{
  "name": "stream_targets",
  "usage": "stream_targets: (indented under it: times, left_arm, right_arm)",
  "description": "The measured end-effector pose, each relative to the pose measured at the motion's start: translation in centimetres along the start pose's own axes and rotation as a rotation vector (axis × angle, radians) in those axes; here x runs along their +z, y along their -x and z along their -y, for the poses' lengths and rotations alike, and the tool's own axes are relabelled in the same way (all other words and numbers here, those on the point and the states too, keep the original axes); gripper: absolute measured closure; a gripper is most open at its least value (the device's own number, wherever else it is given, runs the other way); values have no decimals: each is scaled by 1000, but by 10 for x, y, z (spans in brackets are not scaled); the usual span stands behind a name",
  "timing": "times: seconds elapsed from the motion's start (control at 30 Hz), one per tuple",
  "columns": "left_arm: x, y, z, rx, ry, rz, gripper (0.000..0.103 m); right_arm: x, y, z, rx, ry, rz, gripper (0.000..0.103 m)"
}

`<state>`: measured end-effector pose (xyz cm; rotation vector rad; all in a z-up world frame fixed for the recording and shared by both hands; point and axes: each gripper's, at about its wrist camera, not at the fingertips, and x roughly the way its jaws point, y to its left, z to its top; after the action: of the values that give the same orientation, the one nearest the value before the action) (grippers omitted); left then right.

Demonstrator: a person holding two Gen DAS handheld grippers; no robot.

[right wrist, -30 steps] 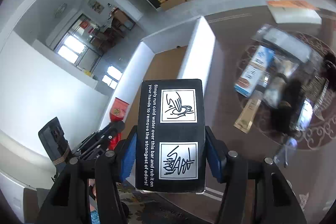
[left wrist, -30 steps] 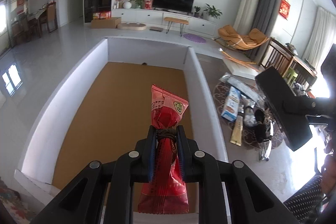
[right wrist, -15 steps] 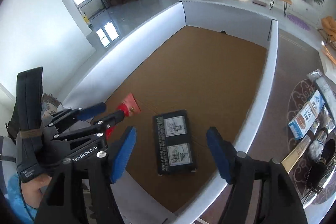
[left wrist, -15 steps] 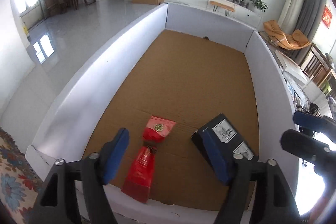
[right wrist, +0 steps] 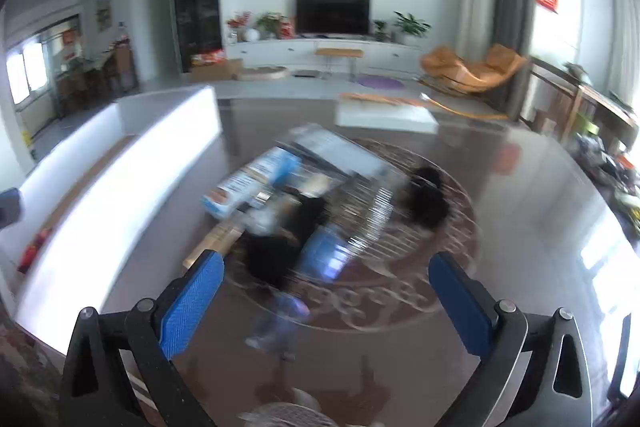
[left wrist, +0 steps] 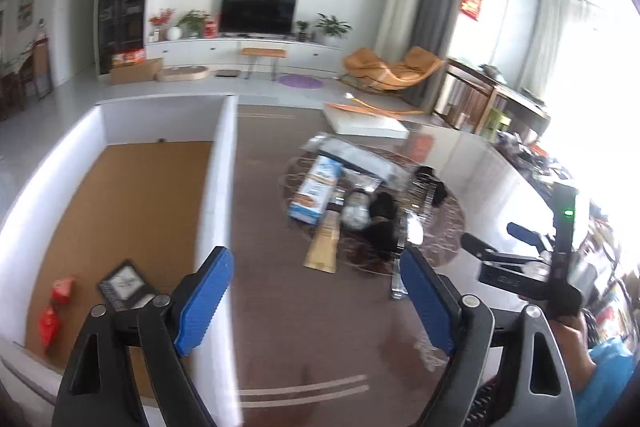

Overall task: Organize objects
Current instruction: 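Return both tools to the table and reach the left tool toward the clear glasses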

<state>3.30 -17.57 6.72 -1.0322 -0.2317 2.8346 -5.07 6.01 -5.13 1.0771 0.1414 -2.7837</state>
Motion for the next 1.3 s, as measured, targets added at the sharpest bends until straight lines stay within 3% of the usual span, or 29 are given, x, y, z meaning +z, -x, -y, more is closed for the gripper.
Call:
stream_targets:
  times: [0.13,0.3,0.73,0.97,1.1,1.3]
  left_arm:
    - [-14,-33,69,-95,-81,-69,14]
    - [-47,-80,105,-82,-136,-168,14]
    - [-73,-119,49,54,-16,-242,14]
    - [-75,-123,41,76,-18,-243,14]
    - [-76,-125,42,88,-44,-246,14]
    - [-75,-130,46,133,-100,-256,14]
  right_arm:
    - [-32,-9,72,-135,-96,-43,0]
    - [-41,-7,103,-176,-179,-98,0]
    - [-59,-28,97,-211,-154,-210,0]
    - [-64,-32,96,-204,-166,-231,0]
    - [-66,-32,105,-164,-226,-243,0]
    - [-67,-31,104,-175,-232,-234,0]
